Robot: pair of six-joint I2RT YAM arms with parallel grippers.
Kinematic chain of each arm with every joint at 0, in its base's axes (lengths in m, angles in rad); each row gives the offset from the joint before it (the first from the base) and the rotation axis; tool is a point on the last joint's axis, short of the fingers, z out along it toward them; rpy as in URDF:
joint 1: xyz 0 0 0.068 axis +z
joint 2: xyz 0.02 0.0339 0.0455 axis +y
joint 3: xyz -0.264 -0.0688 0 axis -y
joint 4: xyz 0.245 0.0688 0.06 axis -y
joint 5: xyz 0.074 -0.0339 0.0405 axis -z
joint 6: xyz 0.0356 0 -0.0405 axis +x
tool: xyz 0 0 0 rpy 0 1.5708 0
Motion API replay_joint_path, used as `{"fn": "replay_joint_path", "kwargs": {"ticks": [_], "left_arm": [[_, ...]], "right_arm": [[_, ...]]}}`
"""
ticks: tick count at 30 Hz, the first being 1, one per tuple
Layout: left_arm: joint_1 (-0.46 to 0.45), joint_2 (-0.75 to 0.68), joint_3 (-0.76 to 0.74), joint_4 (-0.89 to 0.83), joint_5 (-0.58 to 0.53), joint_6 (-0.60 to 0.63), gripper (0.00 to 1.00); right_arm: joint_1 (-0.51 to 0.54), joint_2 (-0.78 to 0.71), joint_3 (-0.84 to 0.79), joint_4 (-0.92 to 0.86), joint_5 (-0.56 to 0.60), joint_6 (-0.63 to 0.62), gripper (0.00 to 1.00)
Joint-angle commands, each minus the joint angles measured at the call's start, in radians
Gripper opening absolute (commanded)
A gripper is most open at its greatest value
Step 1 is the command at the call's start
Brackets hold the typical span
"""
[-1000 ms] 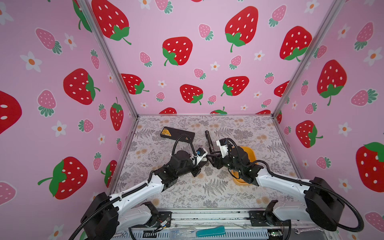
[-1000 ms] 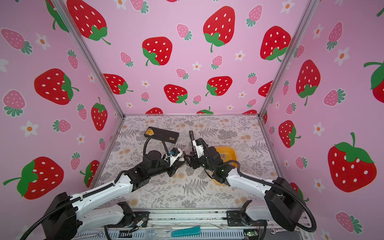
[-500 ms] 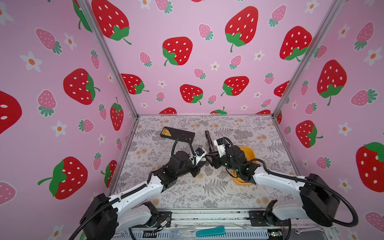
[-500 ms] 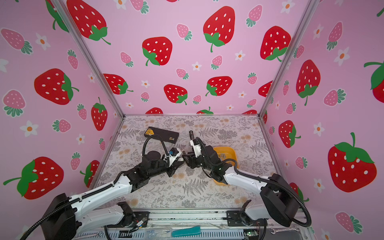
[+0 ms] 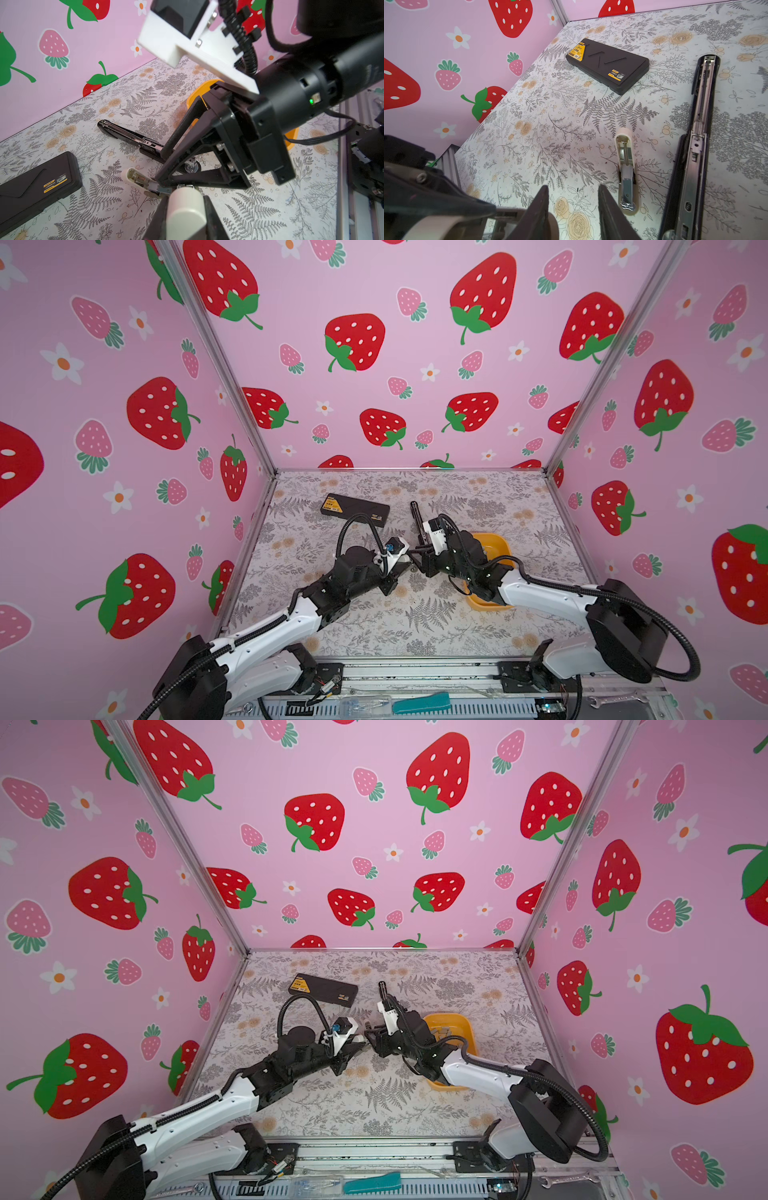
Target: Load the staples into the stapler
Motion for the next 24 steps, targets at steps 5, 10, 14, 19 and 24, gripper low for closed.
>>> {"fn": "replay_joint_path", "kwargs": {"ticks": [5,10,14,19,24], "left_arm": [[0.0,-0.018,0.004,0.074,0.0,-0.013,0.0],[0.001,-0.042,-0.025,0.116,-0.046,-0.037,0.0],[0.001,-0.063,-0.039,0.128,-0.056,-0.037,0.0],[0.001,-0.063,-0.053,0.159,-0.041,-0.036,0.0],[0.001,-0.069,-0.063,0.171,-0.046,-0.035,0.0]], "right_arm": [[0.002,0.015,0.018,-0.015,0.003,-0.007,0.4],[0.005,0.04,0.022,-0.011,-0.008,-0.002,0.4],[0.017,0.079,0.038,-0.004,-0.021,-0.004,0.4],[0.028,0.091,0.045,-0.005,-0.018,-0.007,0.4],[0.034,0.082,0.044,-0.003,-0.015,-0.014,0.4]]}}
